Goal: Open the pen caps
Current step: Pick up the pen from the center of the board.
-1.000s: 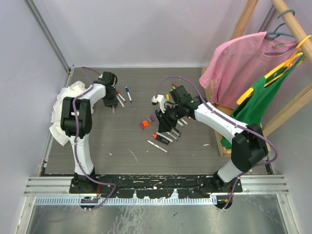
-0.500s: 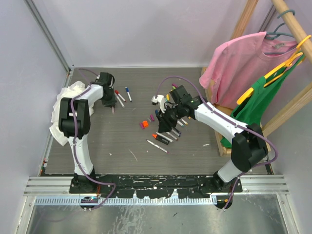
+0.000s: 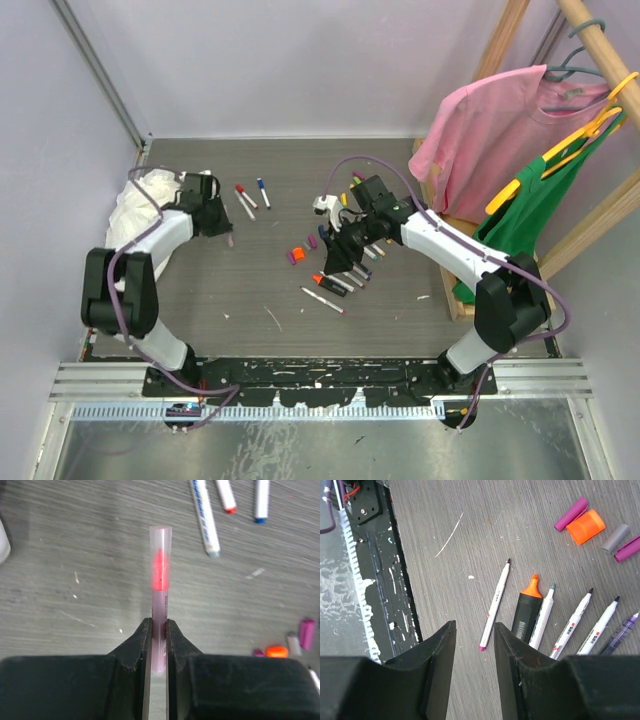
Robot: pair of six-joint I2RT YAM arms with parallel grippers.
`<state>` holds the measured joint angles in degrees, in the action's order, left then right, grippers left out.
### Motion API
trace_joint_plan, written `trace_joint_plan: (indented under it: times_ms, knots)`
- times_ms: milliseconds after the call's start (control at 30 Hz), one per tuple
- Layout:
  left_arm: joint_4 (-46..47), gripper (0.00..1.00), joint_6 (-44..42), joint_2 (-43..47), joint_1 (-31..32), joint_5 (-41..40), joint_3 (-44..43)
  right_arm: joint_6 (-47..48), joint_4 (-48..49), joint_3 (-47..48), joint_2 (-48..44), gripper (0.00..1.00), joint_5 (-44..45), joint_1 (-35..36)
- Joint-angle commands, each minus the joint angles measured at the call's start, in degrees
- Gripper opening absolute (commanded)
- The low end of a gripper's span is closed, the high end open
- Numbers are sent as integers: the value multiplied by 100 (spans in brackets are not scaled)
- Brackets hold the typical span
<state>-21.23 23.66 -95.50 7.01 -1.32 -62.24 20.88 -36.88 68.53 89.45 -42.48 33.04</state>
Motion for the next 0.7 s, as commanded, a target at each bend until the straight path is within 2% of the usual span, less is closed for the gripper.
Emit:
trace_joint_plan:
  times_ms: [0,167,300,467,667]
  knots:
    - [1514,0,583,1118,54,774,951,-32,216,-38,-411,42,-552,-131]
    - [3125,0,1288,2184,250,1663,2285,-165,387,-133,-560,42,-907,-267]
    - [4306,0,1776,2912,682,1866,3098,-334,554,-224,-666,42,-1160,-375]
    - [5237,0,2046,3659,1643,1288,3769,-521,759,-326,-806,42,-1439,-543]
    - [6086,0,2078,4075,2747,370,4219,-956,1276,-564,-999,42,-1676,-677]
